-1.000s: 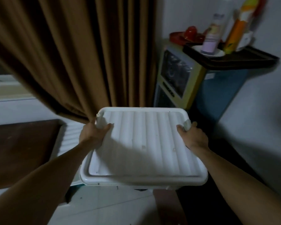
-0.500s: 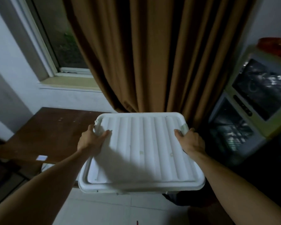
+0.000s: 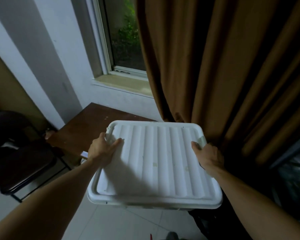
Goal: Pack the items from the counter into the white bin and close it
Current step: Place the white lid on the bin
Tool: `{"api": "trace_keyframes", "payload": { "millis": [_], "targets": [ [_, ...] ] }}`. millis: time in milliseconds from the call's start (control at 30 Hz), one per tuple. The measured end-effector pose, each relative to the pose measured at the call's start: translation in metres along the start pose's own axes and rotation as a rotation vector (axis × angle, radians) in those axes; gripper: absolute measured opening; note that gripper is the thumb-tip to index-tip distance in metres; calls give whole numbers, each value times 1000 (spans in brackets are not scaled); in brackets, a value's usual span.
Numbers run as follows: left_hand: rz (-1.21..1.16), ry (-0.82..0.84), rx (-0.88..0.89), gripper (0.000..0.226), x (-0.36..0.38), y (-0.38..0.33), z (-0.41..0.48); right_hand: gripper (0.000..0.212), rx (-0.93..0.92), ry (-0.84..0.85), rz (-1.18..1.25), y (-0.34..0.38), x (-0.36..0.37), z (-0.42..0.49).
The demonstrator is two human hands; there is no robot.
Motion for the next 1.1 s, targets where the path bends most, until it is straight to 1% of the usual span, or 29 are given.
{"api": "trace_keyframes", "payload": {
  "millis": [100,200,367,500,667,800,933,1100],
  "targets": [
    [-4,-10,-42,81,0,13,13,71,-10,22,-6,15,14,16],
    [11,-24,-96,81,5,26,32,69,-34,69,-10,36,34,40],
    [38,-42,-159,79,14,35,66,66,-75,100,14,68,60,83],
    [35,-80,-200,77,18,42,94,69,-117,121,21,100,80,119],
    [-2,-60,-250,82,20,53,118,73,-143,125,43,130,92,144],
    [66,-53,-233,79,19,57,149,78,-103,150,46,148,109,158],
    [93,-10,-200,74,25,70,191,82,-44,166,25,167,130,165],
    [131,103,-173,81,36,92,250,75,28,128,5,195,150,159]
  ]
}}
Point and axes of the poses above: each hand's wrist, its own z-axis towards the middle knuckle, its own x-axis out of the palm, y = z × x, the point moved 9 cm from there along z, towards the middle knuckle, and after that the axes turned 5 degrees about -x, right-handed, at the moved point
